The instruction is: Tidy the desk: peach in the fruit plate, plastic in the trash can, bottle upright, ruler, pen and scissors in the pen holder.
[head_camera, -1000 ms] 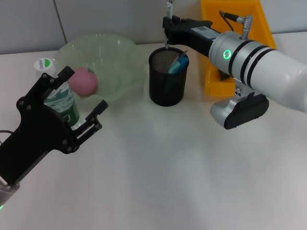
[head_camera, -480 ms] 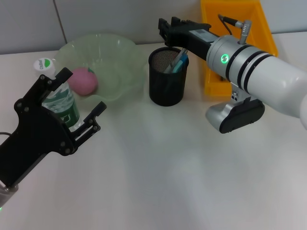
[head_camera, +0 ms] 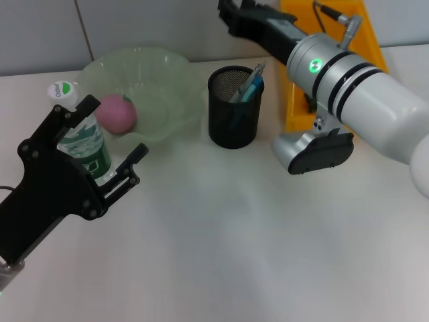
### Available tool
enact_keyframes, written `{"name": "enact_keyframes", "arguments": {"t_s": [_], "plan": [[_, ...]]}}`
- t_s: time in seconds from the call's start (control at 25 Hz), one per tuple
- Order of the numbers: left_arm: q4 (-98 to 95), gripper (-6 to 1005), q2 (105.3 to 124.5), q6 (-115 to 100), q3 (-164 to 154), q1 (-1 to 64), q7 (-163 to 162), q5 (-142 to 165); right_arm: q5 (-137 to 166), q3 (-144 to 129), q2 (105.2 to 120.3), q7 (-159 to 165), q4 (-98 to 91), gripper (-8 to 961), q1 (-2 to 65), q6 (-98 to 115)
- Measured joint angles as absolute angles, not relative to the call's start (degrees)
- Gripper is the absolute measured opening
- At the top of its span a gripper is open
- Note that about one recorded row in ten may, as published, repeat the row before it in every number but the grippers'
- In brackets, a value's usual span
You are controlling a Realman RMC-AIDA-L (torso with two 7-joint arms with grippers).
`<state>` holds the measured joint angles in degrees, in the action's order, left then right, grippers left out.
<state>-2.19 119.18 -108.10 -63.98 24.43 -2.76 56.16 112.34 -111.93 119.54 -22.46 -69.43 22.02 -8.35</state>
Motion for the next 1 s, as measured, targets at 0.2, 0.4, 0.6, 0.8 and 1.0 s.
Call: {"name": "enact_keyframes", "arguments": {"t_s": [0.2,0.4,0.6,0.8,1.0], "plan": [[-2.1,753,119.18,-109.0,-64.0,23.9,-2.8,56.1,112.7,-112.9,119.34,-10.9,-73.4,447,19.9,-12.3],[-2.2,753,119.18,-109.8,-63.5,23.6,-2.8,55.8,112.8,-112.7,119.34,6.9,-80.7,537,17.0,-15.3],[-2.6,753,119.18,-110.0,-62.6,23.8,-3.2,55.7,112.8,-110.9,119.30,32.8,-87.6,548,13.6,-16.9],[-2.8,753,119.12,-110.5,-61.8,23.9,-5.2,55.6,112.6,-106.9,119.27,62.8,-89.7,560,12.9,-17.9],[-4.1,753,118.71,-109.4,-61.7,24.0,-11.1,55.6,110.2,-102.0,119.08,95.0,-90.9,573,12.1,-11.7]]}}
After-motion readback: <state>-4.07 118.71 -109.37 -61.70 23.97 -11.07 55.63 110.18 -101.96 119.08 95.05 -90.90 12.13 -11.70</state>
